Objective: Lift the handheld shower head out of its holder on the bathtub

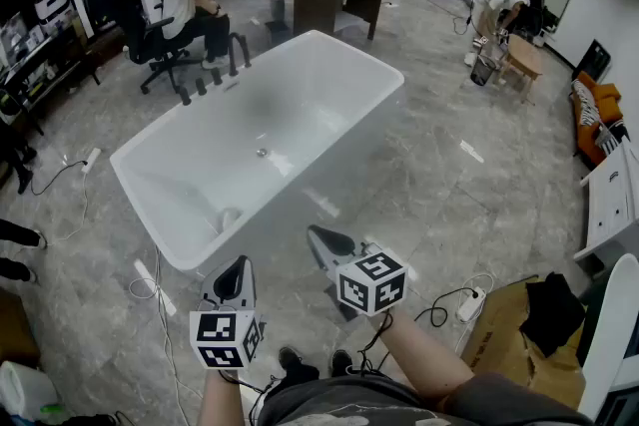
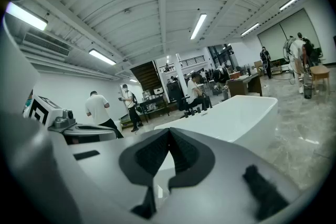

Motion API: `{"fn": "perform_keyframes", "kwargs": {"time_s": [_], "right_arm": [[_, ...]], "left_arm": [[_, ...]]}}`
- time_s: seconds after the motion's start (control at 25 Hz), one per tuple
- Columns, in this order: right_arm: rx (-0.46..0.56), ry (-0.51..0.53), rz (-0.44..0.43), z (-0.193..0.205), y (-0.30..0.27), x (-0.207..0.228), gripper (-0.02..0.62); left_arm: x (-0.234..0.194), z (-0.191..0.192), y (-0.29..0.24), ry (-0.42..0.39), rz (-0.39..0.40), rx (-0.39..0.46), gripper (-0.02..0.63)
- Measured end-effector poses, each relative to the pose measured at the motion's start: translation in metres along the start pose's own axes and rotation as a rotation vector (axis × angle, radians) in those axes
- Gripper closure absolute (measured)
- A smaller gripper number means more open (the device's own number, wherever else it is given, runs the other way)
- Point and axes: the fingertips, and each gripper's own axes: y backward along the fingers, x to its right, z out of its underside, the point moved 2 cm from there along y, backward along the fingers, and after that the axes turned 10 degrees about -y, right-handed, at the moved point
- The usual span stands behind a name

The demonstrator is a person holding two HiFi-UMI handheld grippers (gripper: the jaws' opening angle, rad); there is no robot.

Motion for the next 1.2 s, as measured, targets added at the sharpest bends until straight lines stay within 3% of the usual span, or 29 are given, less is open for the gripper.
{"fn": "perform_keyframes", "kwargs": {"time_s": [0.64, 0.96, 1.2], "right_arm": [[0.037, 0.012, -0.045, -0.009, 0.040, 0.027, 0.569], [0.045, -0.046, -0.029, -0.006, 0.065, 0.076, 0.568], [0.043, -0.073, 0.016, -0.015, 0.041, 0.126, 0.568]], "left_arm": [[0.046, -0.017, -0.018, -0.009, -0.003, 0.011, 0.591], [0.071, -0.020, -0.046, 0.017, 0.019, 0.005, 0.591], [0.068, -0.022, -0.113, -0.011, 0.058, -0.024, 0.591]]}}
